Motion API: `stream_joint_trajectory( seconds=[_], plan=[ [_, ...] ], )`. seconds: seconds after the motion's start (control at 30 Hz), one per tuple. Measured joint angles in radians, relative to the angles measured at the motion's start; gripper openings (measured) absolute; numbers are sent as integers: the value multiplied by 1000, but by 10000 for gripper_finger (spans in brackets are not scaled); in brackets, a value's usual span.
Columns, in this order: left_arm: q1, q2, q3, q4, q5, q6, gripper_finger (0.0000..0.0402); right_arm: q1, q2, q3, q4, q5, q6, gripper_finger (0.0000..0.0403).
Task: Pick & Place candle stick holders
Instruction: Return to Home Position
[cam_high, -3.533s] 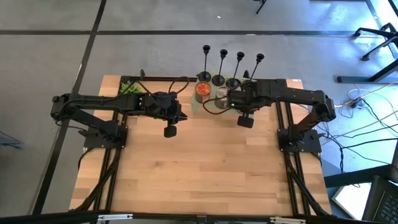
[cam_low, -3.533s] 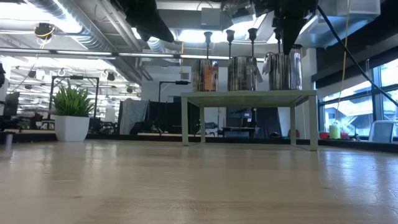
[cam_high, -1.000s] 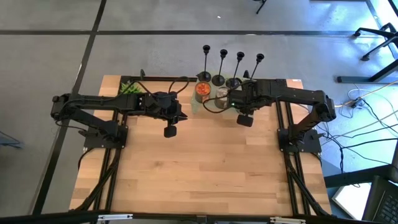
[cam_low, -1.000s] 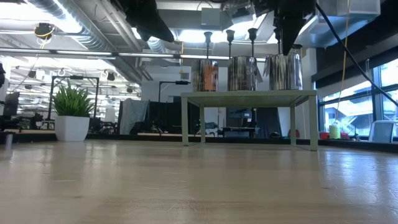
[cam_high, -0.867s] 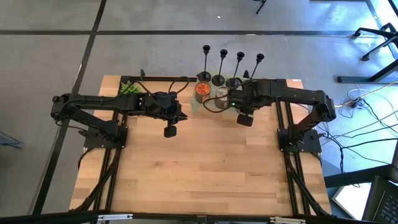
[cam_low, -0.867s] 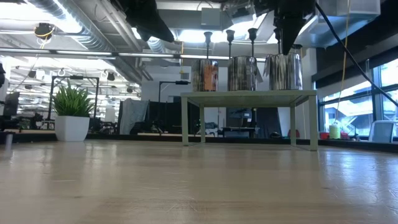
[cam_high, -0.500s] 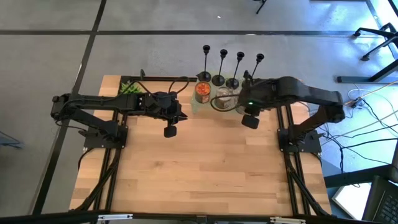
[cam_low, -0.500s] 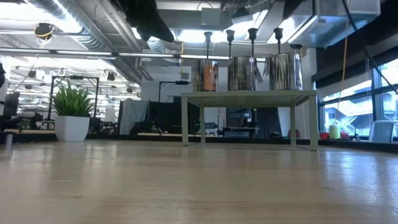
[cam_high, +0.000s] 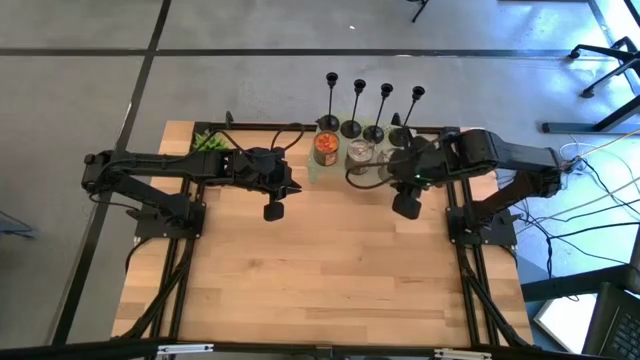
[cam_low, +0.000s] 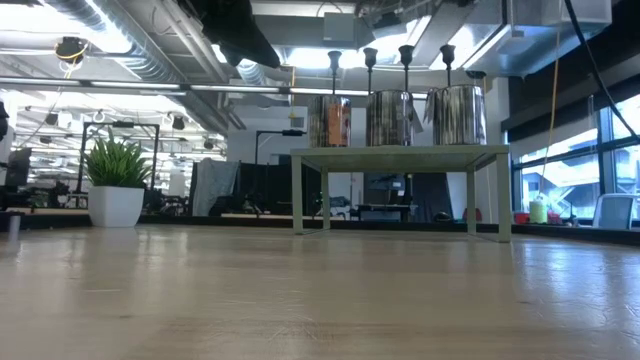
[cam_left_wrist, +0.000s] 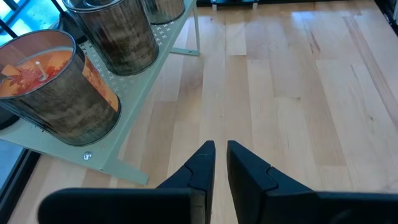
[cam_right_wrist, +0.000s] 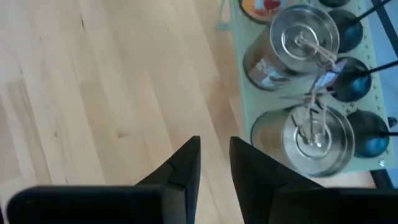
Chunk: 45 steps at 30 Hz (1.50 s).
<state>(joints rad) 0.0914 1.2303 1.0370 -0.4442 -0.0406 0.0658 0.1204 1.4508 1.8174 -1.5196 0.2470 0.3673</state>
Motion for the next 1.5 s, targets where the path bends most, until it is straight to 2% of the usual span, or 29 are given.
stream_joint_trajectory(
  seconds=[0.2, 0.5, 0.67, 0.77, 0.93, 1.13, 1.33, 1.5],
  plan=[
    [0, 0, 0, 0, 0, 0, 36, 0, 0, -1, 93, 3, -27, 90],
    [0, 0, 0, 2, 0, 0, 36, -1, 0, -1, 276, 3, -221, 90],
    [0, -2, 0, 6, -3, 6, 36, -1, 0, -1, 263, 3, -241, 90],
    [3, -26, 29, -51, -1, -54, 36, -1, -2, -1, 253, -36, -234, 90],
    [2, -190, 47, -89, 8, -67, 36, -1, -32, -1, 238, -65, -279, 90],
    [1, -461, 46, -154, 8, -34, 36, -1, -127, -60, 277, -65, -301, 90],
    [1, -684, -66, -155, 3, -27, 36, -1, -316, -373, 505, -68, -313, 90],
    [1, -881, -224, -110, -134, -73, 36, -2, -527, -668, 707, -68, -312, 90]
  ],
)
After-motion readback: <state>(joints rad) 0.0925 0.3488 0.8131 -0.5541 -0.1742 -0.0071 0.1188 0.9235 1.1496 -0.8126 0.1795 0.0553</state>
